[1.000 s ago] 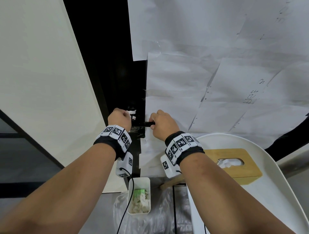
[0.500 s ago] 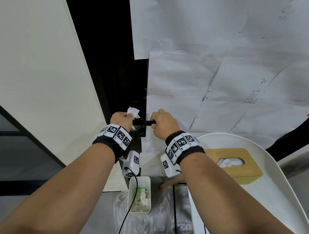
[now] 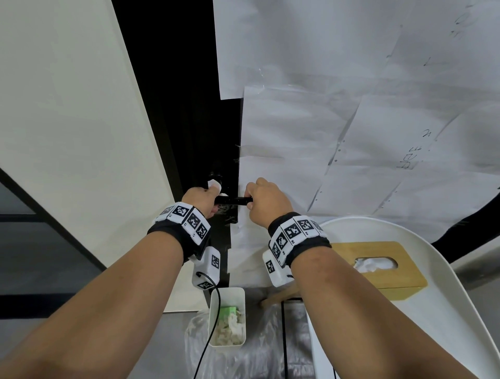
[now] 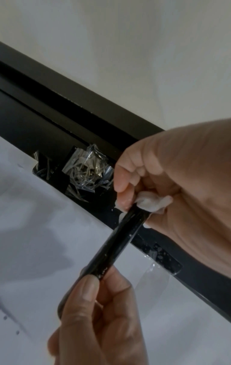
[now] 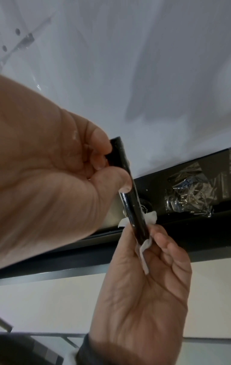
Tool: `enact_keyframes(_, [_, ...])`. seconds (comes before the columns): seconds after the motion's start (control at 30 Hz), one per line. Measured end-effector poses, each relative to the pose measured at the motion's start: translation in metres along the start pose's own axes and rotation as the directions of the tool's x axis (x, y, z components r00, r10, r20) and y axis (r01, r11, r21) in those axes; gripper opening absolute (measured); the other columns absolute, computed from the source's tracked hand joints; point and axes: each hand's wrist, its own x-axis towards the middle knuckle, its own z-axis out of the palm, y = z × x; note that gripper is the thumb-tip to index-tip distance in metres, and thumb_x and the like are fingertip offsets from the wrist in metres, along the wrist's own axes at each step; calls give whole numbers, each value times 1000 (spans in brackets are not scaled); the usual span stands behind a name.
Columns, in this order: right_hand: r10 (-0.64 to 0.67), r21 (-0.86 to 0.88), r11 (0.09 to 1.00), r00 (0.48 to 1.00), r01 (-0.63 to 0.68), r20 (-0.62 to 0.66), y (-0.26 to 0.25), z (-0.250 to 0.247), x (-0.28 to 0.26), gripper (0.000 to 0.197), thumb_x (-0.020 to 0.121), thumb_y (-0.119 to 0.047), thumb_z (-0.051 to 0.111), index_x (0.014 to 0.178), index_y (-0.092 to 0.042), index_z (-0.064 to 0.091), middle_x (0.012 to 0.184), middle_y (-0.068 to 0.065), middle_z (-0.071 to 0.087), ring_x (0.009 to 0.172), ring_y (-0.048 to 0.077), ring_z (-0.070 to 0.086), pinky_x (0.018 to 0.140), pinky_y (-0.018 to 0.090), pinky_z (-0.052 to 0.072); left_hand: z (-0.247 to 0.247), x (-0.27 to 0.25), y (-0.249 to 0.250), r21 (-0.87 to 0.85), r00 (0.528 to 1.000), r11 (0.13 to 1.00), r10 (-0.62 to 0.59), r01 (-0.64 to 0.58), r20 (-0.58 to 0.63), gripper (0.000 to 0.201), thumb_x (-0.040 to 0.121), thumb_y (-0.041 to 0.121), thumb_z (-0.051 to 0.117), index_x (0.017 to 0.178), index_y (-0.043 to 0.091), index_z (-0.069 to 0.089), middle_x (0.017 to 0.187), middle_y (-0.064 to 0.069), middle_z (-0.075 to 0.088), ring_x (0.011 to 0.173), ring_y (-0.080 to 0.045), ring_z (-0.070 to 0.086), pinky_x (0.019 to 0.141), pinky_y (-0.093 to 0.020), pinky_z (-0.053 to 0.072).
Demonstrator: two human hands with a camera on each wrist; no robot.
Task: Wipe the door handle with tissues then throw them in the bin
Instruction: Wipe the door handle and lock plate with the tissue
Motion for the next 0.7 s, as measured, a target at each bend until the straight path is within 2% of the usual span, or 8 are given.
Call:
enact_keyframes(0.1, [8,12,1000,1000,-8,-1,1,0,-1,15,87,-11,56,101,-13,57,103,6,50,96,25,51,70,34,44,-1,-4,-2,13,1000,1000,-16,16,18,48,90,53,47,78,8,54,61,-5,56,48,-16,49,49,-24,41])
enact_keyframes(0.2, [3,29,1000,1000,-4,6,2,0,-2,14,89,-13,55,103,-14,58,105,6,50,98,25,50,72,34,44,-2,-9,-1,74,1000,997,-28,28,0,41,95,44,42,82,6,55,65,-7,57,52,-18,50,52,-29,45])
enact_keyframes(0.3, [1,33,999,1000,-1,2,2,0,-3,14,90,-14,54,103,-14,58,106,6,50,98,25,49,71,33,42,-3,-12,-1,325,989,943,114,-77,-97,29,96,23,44,100,-1,60,93,-17,65,85,-31,62,74,-39,48])
enact_keyframes(0.4, [1,33,999,1000,-1,-3,2,0,-3,15,91,-14,53,104,-14,58,106,7,50,98,25,49,70,32,41,-7,-14,2,281,966,953,175,-118,-189,35,97,20,39,106,-6,61,107,-24,64,101,-39,60,80,-34,48])
enact_keyframes(0.47, [3,32,999,1000,-3,-5,2,0,-4,15,91,-14,52,105,-14,58,106,7,50,98,25,49,70,33,41,-7,-9,3,228,969,965,170,-127,-180,40,98,23,38,112,-9,58,115,-28,62,106,-41,60,90,-43,51])
enact_keyframes(0.53, [1,31,1000,1000,-1,-5,2,1,-4,15,91,-13,52,105,-13,58,106,7,50,98,25,49,71,34,43,-8,-11,4,217,969,966,179,-140,-171,37,95,22,42,111,-6,61,112,-24,65,102,-37,63,88,-43,53])
enact_keyframes(0.63, [5,28,1000,1000,-5,-9,1,1,-4,14,90,-12,52,103,-13,58,105,7,49,97,25,49,71,34,44,-9,-19,-1,316,940,922,290,-223,-181,27,86,23,57,81,2,72,81,-20,71,75,-33,67,75,-39,57])
enact_keyframes(0.7, [9,17,1000,1000,-9,-11,1,1,-4,14,89,-10,52,102,-13,57,105,7,49,97,25,49,71,35,46,-9,-23,-1,368,932,896,325,-249,-162,24,81,29,61,67,10,66,72,-22,69,64,-31,63,70,-40,56])
